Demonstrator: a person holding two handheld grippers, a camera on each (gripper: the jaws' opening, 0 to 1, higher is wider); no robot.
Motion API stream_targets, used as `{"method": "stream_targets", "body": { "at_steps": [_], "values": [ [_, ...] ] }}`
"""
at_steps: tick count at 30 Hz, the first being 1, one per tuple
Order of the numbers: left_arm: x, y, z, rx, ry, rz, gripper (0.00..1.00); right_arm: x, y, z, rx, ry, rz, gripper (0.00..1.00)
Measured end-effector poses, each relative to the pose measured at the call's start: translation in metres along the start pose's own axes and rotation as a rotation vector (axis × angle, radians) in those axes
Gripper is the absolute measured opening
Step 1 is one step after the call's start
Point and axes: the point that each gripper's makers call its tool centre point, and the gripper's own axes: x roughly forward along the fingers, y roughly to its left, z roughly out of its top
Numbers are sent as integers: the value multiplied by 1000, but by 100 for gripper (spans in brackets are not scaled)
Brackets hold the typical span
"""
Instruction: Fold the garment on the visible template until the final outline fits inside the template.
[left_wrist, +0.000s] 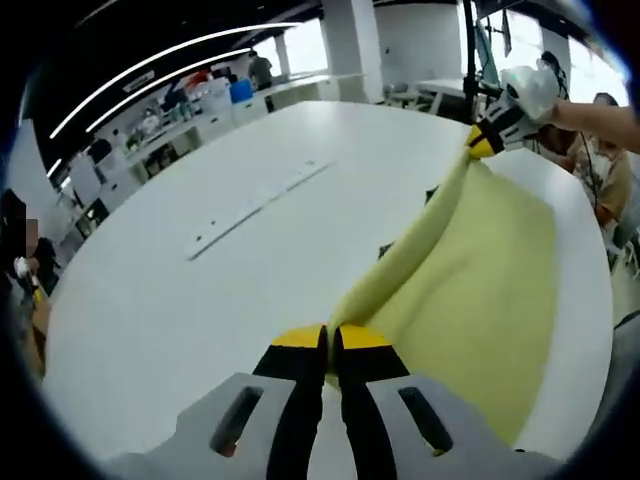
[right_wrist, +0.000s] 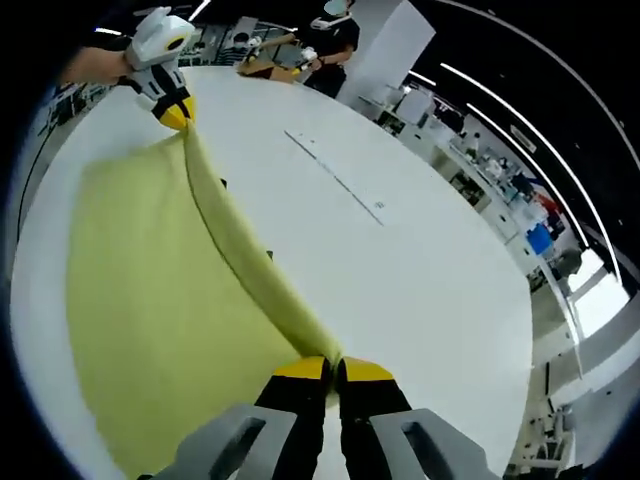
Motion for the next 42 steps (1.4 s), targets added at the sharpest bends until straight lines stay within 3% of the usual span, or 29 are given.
{"method": "stream_targets", "body": {
  "at_steps": [12,17,23,29,34,42],
  "values": [
    [17,2,-15,23,49,8,2,16,5,-12,25,36,29,0],
    [14,4,-16,46,41,25,5,19,7,-13,95,35,43,0],
    [8,1,-15,93,37,-2,7,14,9,-14,94,34,65,4],
    [5,0,-17,145,30,-23,15,9,14,-19,21,47,85,17],
    [5,0,-19,274,46,-11,18,5,15,-18,-12,27,85,22],
    [11,9,-21,342,70,52,12,9,11,-18,-104,14,34,18]
  ]
}}
